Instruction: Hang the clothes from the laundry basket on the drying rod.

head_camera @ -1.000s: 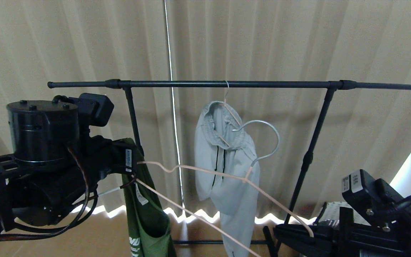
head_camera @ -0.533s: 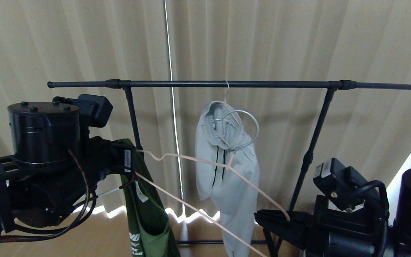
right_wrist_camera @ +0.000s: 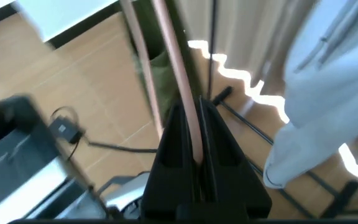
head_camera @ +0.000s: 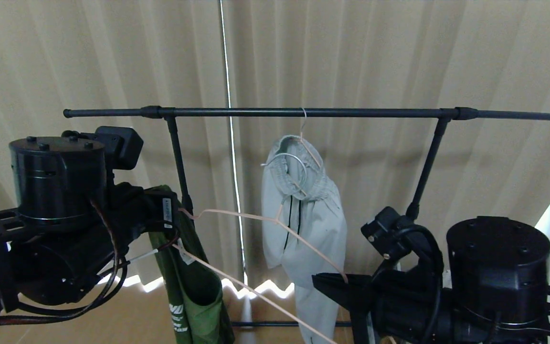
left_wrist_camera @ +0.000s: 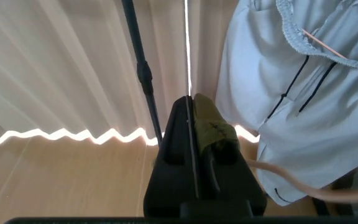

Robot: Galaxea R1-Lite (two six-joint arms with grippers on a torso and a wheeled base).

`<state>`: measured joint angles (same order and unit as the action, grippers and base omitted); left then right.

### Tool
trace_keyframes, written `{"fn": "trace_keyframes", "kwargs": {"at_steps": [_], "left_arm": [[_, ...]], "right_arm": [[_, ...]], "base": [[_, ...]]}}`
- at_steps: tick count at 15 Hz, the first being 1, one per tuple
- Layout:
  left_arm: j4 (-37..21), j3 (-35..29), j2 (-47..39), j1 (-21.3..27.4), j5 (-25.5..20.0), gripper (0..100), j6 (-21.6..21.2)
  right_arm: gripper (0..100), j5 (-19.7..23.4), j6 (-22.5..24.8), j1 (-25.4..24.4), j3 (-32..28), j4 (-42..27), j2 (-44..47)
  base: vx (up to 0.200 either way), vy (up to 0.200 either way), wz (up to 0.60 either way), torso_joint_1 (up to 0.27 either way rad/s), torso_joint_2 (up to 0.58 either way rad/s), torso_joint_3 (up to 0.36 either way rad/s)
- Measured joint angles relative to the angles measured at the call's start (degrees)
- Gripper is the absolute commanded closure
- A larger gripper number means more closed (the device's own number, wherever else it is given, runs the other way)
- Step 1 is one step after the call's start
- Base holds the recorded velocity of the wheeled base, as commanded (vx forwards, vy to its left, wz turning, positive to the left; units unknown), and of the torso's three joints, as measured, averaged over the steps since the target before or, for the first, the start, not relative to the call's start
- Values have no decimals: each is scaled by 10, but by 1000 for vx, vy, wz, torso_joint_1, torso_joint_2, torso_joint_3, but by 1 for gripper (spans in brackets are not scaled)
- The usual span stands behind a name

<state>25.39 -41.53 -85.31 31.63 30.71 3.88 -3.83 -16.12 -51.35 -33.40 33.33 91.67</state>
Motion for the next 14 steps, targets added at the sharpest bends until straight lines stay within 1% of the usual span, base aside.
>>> {"fn": "trace_keyframes", "kwargs": {"at_steps": [1,2,4,7,10,14], "left_arm": [[0,-1,0,-1,1,100,0],[-1,-2,0,-2,5,100,-1],[-1,-4,0,-4,8,100,-2],[-3,-10,0,-20,11,100,-4],[-3,-10,5,-24,26,100,-19],[-15,-5,14,-19,27,100,-23]], "right_arm": [[100,-21,-17,-2,-10,0,12],[100,-29,-23,-4,-15,0,20],[100,-34,-26,-5,-19,-2,28],[100,-63,-30,-2,-19,-8,32],[100,-72,-30,9,-27,-9,34],[100,-85,-29,28,-58,-9,37]], "base": [[0,0,0,0,0,0],[0,0,0,0,0,0],[0,0,0,0,0,0],[0,0,0,0,0,0],[0,0,0,0,0,0],[0,0,0,0,0,0]]}}
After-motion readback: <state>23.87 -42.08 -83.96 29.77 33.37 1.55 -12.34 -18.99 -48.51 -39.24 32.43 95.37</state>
